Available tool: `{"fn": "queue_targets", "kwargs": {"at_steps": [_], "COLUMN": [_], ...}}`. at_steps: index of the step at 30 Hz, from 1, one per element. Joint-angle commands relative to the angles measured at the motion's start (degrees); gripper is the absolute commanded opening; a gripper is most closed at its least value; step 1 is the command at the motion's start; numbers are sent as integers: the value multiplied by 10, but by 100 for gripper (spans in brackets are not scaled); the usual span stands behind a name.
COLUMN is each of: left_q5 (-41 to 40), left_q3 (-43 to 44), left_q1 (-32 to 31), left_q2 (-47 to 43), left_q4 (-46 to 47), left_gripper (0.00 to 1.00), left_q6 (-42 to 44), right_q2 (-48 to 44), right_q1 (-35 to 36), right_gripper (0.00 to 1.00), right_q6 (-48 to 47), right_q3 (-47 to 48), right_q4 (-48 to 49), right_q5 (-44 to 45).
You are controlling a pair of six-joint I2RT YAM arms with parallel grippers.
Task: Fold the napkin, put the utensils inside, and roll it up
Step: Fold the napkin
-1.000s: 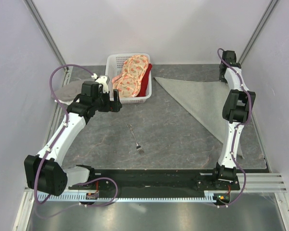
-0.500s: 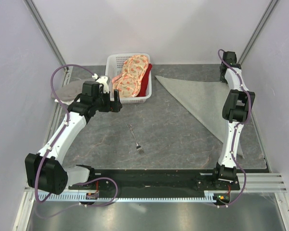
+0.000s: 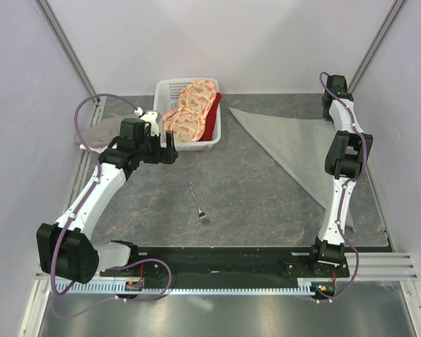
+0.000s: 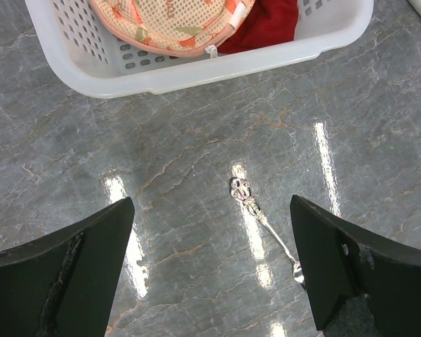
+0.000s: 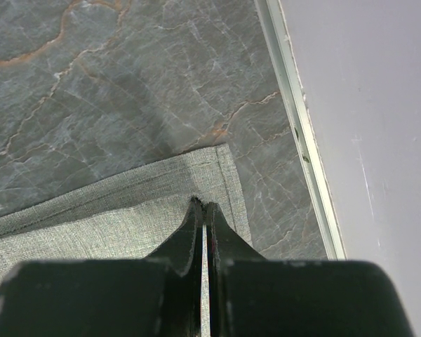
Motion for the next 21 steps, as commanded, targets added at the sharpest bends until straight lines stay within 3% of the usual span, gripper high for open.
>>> {"fn": "queue_targets", "kwargs": {"at_steps": [1, 21], "left_q5": [-7, -1], "left_q3": [4, 4], "left_q1": [1, 1], "left_q2": [0, -11], "left_q4": [21, 21], "left_gripper": [100, 100], "left_q6": [25, 24], "right_q2": [-36, -54], "right_q1": [-9, -21], "right_gripper": [0, 0], "right_q6": [-8, -16], "right_q3": [19, 7], "right_q4": [13, 15], "right_q5": [21, 21]}}
